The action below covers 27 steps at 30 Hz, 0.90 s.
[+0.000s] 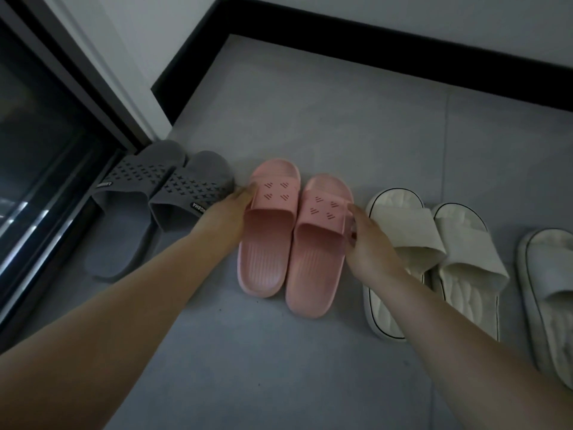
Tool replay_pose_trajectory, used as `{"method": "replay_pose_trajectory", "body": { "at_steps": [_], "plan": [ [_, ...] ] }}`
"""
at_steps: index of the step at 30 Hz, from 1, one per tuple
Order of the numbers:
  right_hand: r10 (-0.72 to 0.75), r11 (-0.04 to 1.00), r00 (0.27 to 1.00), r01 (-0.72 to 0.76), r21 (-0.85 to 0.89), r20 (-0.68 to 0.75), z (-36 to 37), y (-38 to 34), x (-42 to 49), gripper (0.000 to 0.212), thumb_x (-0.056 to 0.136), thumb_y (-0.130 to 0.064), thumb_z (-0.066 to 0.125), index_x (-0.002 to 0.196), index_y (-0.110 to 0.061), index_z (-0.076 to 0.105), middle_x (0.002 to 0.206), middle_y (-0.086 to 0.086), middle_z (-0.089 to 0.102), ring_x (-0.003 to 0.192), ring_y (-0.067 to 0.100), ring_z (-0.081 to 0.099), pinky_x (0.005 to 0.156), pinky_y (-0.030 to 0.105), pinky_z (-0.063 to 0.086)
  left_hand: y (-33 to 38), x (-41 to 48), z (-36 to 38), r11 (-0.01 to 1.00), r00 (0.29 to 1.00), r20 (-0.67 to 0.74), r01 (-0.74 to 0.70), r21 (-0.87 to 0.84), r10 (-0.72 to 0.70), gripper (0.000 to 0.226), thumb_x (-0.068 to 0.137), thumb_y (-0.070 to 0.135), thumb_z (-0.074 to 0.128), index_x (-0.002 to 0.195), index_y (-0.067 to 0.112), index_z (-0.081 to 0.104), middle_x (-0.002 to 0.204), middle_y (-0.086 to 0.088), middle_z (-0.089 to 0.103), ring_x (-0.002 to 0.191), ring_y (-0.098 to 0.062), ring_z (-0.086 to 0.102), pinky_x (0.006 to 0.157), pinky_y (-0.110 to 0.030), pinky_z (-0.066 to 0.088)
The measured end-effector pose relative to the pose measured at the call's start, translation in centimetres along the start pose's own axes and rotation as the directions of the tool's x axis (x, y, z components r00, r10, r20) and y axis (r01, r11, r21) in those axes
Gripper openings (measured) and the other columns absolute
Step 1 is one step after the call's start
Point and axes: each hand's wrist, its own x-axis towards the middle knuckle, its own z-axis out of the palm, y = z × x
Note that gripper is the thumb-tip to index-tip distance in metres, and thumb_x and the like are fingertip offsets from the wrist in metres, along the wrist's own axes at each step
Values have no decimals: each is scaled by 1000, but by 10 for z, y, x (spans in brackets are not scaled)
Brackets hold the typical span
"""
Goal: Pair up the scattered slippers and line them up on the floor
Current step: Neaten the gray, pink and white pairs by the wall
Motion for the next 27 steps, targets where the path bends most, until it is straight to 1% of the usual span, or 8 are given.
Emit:
{"method": "replay_pose_trajectory", "body": {
  "at_steps": [5, 8, 13, 15, 18, 22, 25, 27],
  "plan": [
    [49, 998, 998, -48, 29, -35, 7, 6, -2, 51, 88, -9, 47, 136, -20, 33, 115, 14, 62, 104, 34, 60, 73, 30, 38, -6, -15, -1, 970, 998, 56, -28, 241, 15, 77, 86, 20, 58, 148, 19, 11, 150, -12, 33, 124, -36, 47, 101, -44, 43],
    [76, 994, 995, -70, 81, -67, 12, 11, -4, 43, 89, -18, 49, 131, -20, 38, 106, 11, 67, 99, 32, 63, 72, 28, 37, -1, -12, 2, 986, 998, 1, 62, 157, -63, 62, 93, 24, 46, 147, 17, 17, 141, -18, 45, 122, -36, 50, 101, -42, 42],
    [114, 987, 980, -93, 128, -166, 17, 16, -12, 31, 87, -28, 47, 117, -35, 42, 87, -5, 61, 92, 29, 64, 76, 29, 44, 6, -2, 6, 980, 985, -84, 134, -143, -147, 40, 98, 30, 34, 137, 27, 41, 139, -6, 52, 125, -24, 49, 95, -18, 31],
    [155, 987, 974, -145, 67, -165, 17, 22, -12, 22, 87, -42, 42, 109, -46, 39, 100, -2, 66, 97, 28, 63, 82, 38, 50, 6, -2, 8, 983, 987, -90, 119, -139, -133, 40, 98, 28, 37, 137, 28, 41, 136, -6, 54, 122, -24, 52, 94, -18, 33],
    [142, 988, 969, -127, 86, -204, 17, 24, -11, 10, 92, -36, 44, 98, -41, 51, 98, 0, 68, 94, 22, 63, 73, 30, 45, 3, -4, 11, 993, 990, -105, 90, -73, -98, 42, 97, 24, 38, 138, 29, 39, 132, -9, 57, 116, -28, 56, 94, -25, 39],
    [128, 966, 980, -87, 244, -155, 16, 15, -14, 30, 92, -13, 45, 120, -23, 49, 98, 8, 66, 89, 25, 62, 68, 27, 46, 3, -9, 13, 989, 984, -127, 111, -101, -123, 42, 95, 28, 42, 137, 29, 41, 126, -9, 61, 109, -27, 58, 83, -22, 34],
    [63, 985, 996, -52, 163, -63, 11, 12, -20, 54, 87, -8, 50, 136, -23, 33, 113, 9, 64, 98, 27, 62, 86, 41, 50, 11, -15, 6, 992, 988, -108, 99, -77, -107, 42, 92, 21, 48, 133, 24, 46, 122, -10, 63, 109, -29, 59, 84, -23, 36],
    [-10, 984, 999, 16, 177, -37, 3, 19, -32, 68, 82, -7, 58, 141, -22, 27, 129, 5, 56, 110, 24, 57, 97, 38, 45, 24, -12, -8, 1000, 999, -36, 12, -23, -13, 30, 84, 13, 55, 114, 15, 57, 103, -13, 68, 102, -32, 61, 82, -28, 42]
  ]
}}
